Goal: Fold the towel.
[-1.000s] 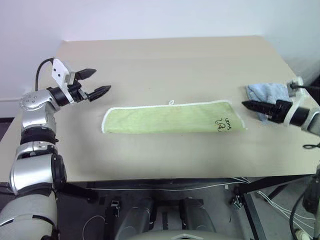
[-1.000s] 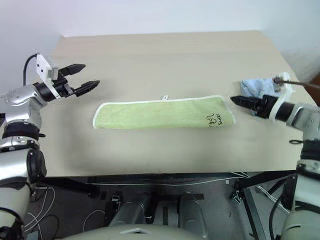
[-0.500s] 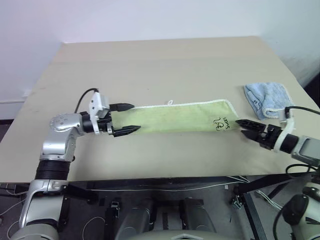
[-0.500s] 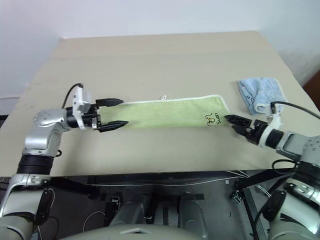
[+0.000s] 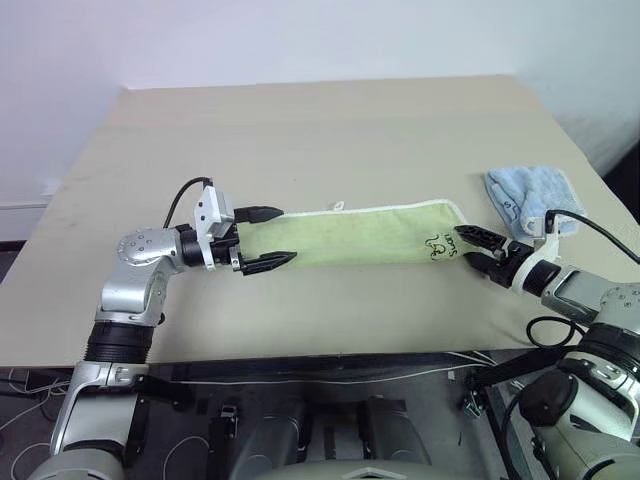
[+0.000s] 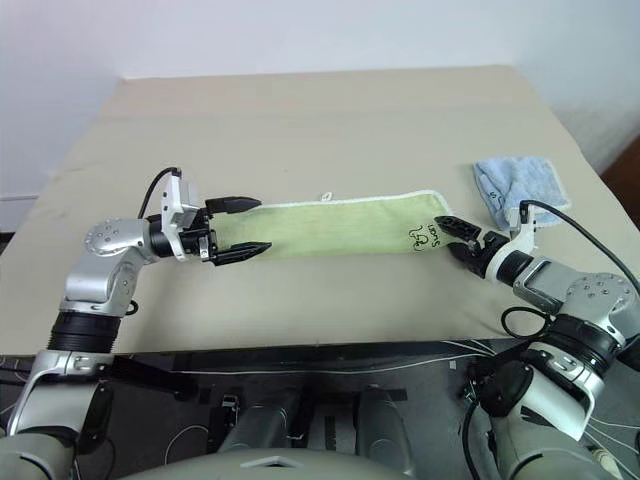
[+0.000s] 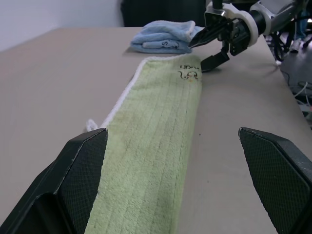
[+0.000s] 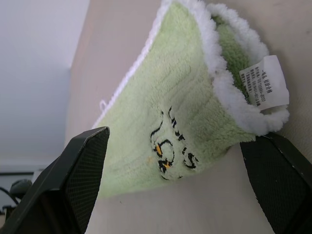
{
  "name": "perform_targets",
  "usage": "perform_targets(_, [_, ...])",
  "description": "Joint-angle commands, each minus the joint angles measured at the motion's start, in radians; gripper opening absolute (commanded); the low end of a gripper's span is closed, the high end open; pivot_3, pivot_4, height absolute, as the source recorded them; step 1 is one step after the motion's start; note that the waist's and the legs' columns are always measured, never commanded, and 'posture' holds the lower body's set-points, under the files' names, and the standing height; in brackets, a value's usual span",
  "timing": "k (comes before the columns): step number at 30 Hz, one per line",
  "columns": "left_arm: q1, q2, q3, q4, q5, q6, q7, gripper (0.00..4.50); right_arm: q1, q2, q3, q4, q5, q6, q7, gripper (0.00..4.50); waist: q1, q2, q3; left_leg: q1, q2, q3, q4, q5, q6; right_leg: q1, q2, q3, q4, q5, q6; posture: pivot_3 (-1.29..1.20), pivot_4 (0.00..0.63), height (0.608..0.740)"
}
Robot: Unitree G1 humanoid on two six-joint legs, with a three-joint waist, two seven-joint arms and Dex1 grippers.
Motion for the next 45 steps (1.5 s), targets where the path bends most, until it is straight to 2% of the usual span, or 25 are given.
perform_targets(1, [0.014,0.014,0.017,-0.034,-0.009,-0.019,0.004,4.5,-0.019,-0.005,-0.051,0.035,-0.008,-0.05,-0.078,4.4,0.001,0.0,0.0,0.003,0.0,0.0,-0.001,0.0,0.0,0.003,0.0,0.0,-0.001,-0.001,-0.002,0.0,0.15,0.74])
perform_targets(12, [0.006,0.005,0.005,-0.018,-0.001,-0.039,0.022,4.5,-0.026,-0.024,-0.079,0.118,0.018,-0.143,-0.164,4.4,0.004,-0.002,-0.001,0.004,0.0,-0.001,-0.001,-0.001,0.002,0.007,0.0,-0.001,-0.013,0.0,-0.001,0.0,0.15,0.74])
perform_targets(16, [0.0,0.007,0.006,-0.007,0.001,-0.042,0.021,4.5,-0.011,-0.074,-0.087,0.131,0.041,-0.115,-0.164,4.4,0.009,-0.002,-0.001,0.004,0.0,-0.001,-0.001,-0.001,0.003,0.008,-0.001,-0.002,-0.014,0.0,-0.001,0.0,0.15,0.74])
perform_targets(21, [-0.001,0.009,0.005,-0.009,0.001,-0.042,0.021,4.5,0.033,-0.099,-0.035,0.099,0.045,-0.083,-0.148,4.4,0.021,-0.002,-0.001,0.004,0.0,-0.001,-0.003,-0.002,0.004,0.008,-0.001,-0.002,-0.017,-0.001,-0.001,0.0,0.15,0.74])
perform_targets(32, [-0.001,-0.003,-0.005,-0.014,0.002,-0.036,0.028,4.5,0.004,-0.043,-0.005,0.145,0.07,-0.119,-0.166,4.4,0.022,-0.006,-0.004,0.004,0.0,-0.001,-0.007,-0.003,0.005,0.008,-0.001,-0.002,-0.021,-0.001,0.0,0.0,0.15,0.74])
perform_targets(36, [-0.004,-0.001,-0.006,-0.018,0.004,-0.032,0.03,4.5,-0.021,-0.042,0.019,0.196,0.062,-0.151,-0.157,3.51,-0.003,-0.007,-0.004,0.004,0.0,-0.001,-0.008,-0.003,0.005,0.008,-0.001,-0.001,-0.022,-0.001,0.0,0.0,0.15,0.74])
perform_targets(42, [-0.001,0.005,-0.007,-0.017,0.008,-0.037,0.036,4.5,-0.03,-0.07,0.036,0.284,0.049,-0.219,-0.158,1.42,-0.02,-0.007,-0.004,0.004,0.0,-0.001,-0.013,-0.002,0.005,0.008,-0.001,0.0,-0.023,0.0,0.0,0.0,0.15,0.74])
perform_targets(45, [0.004,0.005,-0.006,-0.017,0.005,-0.037,0.038,4.5,-0.028,-0.076,0.05,0.294,0.057,-0.231,-0.144,0.44,-0.024,-0.011,-0.006,0.005,0.0,-0.001,-0.013,-0.003,0.005,0.008,-0.001,-0.001,-0.025,0.0,0.0,0.0,0.15,0.74])
